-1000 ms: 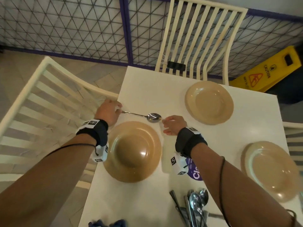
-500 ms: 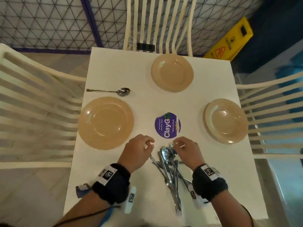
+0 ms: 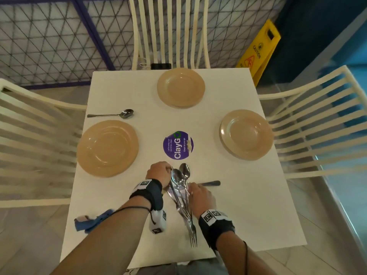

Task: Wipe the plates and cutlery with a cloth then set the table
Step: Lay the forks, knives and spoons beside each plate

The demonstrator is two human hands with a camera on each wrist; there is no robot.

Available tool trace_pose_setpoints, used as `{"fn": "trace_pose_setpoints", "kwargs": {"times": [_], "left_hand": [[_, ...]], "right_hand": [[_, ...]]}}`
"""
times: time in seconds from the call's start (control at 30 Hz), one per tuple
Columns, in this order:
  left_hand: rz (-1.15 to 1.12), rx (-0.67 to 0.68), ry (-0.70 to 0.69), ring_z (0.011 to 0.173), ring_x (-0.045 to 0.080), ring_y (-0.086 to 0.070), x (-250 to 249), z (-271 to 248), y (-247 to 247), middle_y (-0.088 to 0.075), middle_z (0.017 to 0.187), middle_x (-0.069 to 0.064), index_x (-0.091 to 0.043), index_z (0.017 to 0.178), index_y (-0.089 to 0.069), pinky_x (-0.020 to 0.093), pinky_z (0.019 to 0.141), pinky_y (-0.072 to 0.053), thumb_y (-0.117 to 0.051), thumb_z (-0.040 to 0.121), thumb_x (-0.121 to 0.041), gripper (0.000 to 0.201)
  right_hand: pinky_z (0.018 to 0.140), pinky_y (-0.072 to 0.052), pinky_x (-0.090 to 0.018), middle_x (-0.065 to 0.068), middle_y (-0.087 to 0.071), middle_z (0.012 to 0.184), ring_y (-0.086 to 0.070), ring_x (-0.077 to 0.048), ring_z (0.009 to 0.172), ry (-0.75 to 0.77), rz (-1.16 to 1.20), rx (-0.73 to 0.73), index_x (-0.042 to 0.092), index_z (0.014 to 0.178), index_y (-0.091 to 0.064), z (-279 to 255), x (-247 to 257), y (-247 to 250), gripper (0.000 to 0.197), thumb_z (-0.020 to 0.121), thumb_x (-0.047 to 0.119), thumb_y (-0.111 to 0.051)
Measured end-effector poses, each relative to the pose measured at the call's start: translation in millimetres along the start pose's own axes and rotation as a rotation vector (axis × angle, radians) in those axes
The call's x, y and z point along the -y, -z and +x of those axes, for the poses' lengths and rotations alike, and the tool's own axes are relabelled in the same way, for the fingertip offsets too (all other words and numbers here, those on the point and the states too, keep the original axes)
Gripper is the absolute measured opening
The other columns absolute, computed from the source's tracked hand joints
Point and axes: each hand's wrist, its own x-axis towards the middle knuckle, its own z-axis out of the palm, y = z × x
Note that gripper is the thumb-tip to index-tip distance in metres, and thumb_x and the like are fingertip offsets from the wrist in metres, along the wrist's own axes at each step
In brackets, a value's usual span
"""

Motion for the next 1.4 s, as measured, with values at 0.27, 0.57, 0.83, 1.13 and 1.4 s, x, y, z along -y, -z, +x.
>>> {"fn": "trace_pose_setpoints", "kwargs": {"times": [0.27, 0.57, 0.83, 1.13, 1.4], "left_hand": [[-0.201, -0.179, 0.032, 0.107, 0.028, -0.064, -4, -32, 26, -0.071, 0.115, 0.006, -0.019, 0.111, -0.070, 0.041, 0.098, -0.051, -0.053, 0.100, -0.016, 0.020], [-0.241, -0.414, -0.520, 0.097, 0.001, -0.063, -58, -118, 91, -0.064, 0.103, -0.019, -0.028, 0.108, -0.066, 0.023, 0.084, -0.052, -0.054, 0.103, -0.016, 0.017], [-0.244, -0.437, -0.563, 0.109, 0.004, -0.058, -64, -158, 70, -0.059, 0.119, -0.014, -0.032, 0.128, -0.060, 0.025, 0.094, -0.049, -0.052, 0.103, -0.025, 0.026], [-0.167, -0.278, -0.218, 0.099, 0.004, -0.057, 83, -159, 19, -0.063, 0.109, -0.018, -0.039, 0.122, -0.061, 0.034, 0.089, -0.050, -0.043, 0.101, -0.045, 0.028], [-0.307, -0.166, -0.092, 0.085, 0.002, -0.059, 184, -127, 79, -0.062, 0.101, -0.008, -0.031, 0.103, -0.071, 0.013, 0.082, -0.044, -0.057, 0.100, -0.020, 0.018]], "right_hand": [[0.085, -0.053, -0.036, -0.003, -0.066, 0.116, -0.065, -0.026, 0.103, 0.006, 0.087, 0.081, 0.022, 0.115, -0.057, -2, -22, 18, 0.024, 0.095, 0.013, -0.048], [0.074, -0.054, -0.027, 0.011, -0.058, 0.105, -0.061, -0.005, 0.077, 0.378, 0.659, -0.007, 0.034, 0.122, -0.055, -7, 22, 106, 0.036, 0.088, 0.031, -0.065], [0.069, -0.053, -0.020, 0.012, -0.072, 0.079, -0.067, -0.002, 0.073, 0.424, 0.772, -0.069, 0.022, 0.097, -0.075, -20, 41, 119, 0.021, 0.093, 0.007, -0.061], [0.075, -0.061, -0.038, -0.014, -0.071, 0.085, -0.070, -0.029, 0.077, -0.069, 1.335, 0.167, 0.004, 0.107, -0.071, -16, 76, 61, 0.015, 0.095, 0.009, -0.064], [0.069, -0.063, -0.032, -0.023, -0.067, 0.095, -0.068, -0.032, 0.082, -0.338, 1.498, 0.298, -0.009, 0.105, -0.063, 13, 130, -14, 0.019, 0.088, -0.001, -0.067]]}}
